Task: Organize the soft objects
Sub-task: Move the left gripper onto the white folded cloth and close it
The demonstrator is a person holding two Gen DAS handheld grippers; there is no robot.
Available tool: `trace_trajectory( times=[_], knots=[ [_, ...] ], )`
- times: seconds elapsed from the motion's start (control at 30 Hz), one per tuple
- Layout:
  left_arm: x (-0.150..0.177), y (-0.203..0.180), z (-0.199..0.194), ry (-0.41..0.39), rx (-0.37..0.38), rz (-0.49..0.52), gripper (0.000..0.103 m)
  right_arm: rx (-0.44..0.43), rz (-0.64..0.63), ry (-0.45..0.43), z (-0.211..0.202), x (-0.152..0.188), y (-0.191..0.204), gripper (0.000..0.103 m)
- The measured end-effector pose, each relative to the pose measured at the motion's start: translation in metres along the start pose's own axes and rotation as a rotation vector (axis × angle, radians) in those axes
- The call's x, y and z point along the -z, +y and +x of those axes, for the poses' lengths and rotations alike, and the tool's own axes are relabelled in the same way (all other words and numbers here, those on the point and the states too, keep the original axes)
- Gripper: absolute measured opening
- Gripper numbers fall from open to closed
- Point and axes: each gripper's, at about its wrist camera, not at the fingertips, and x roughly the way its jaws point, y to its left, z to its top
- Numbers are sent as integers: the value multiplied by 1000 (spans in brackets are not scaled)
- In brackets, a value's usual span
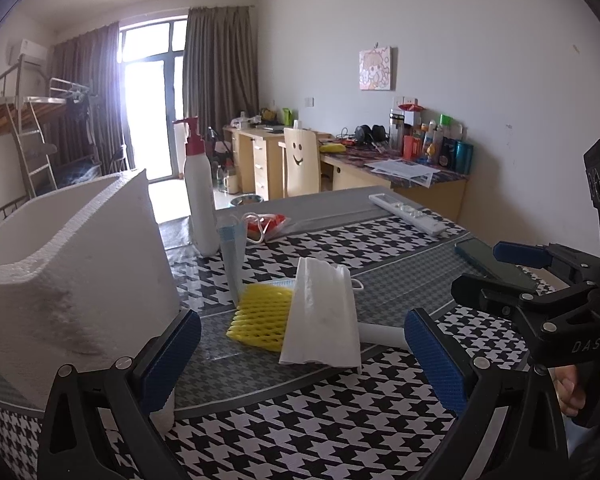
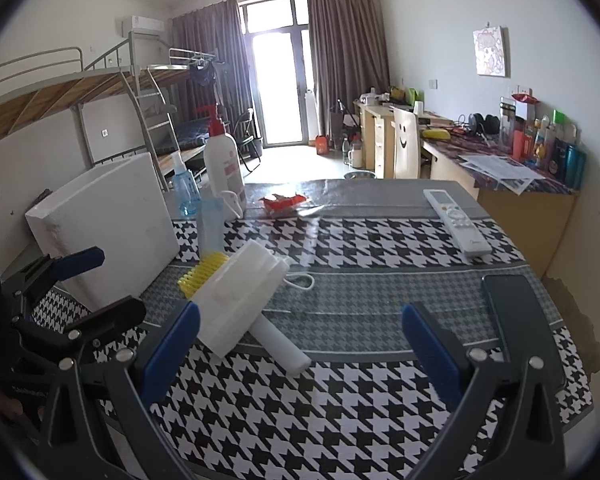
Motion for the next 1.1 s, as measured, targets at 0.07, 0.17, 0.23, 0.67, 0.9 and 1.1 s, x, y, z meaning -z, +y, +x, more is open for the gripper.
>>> trace_trajectory(
  times=[0.07, 0.17, 0.23, 0.67, 0.9, 1.1],
  knots=[
    [0, 0, 3, 8, -1, 0, 102, 6, -11, 10, 3, 1, 0, 102],
    [1, 0, 9, 24, 1, 4, 102, 8, -23, 34, 8, 4, 0, 102],
    [2, 0, 12, 30, -2, 8, 102, 12, -28, 49, 12, 7, -1, 102],
    [8, -1, 34, 97, 33, -4, 94, -11, -60, 103, 27, 13, -5, 102],
    [11, -8, 46, 121, 42, 6, 87, -6, -50, 149, 41, 15, -13, 102],
    [11, -10, 56, 145, 44, 7, 79, -30, -40, 164, 46, 15, -18, 102]
  ],
)
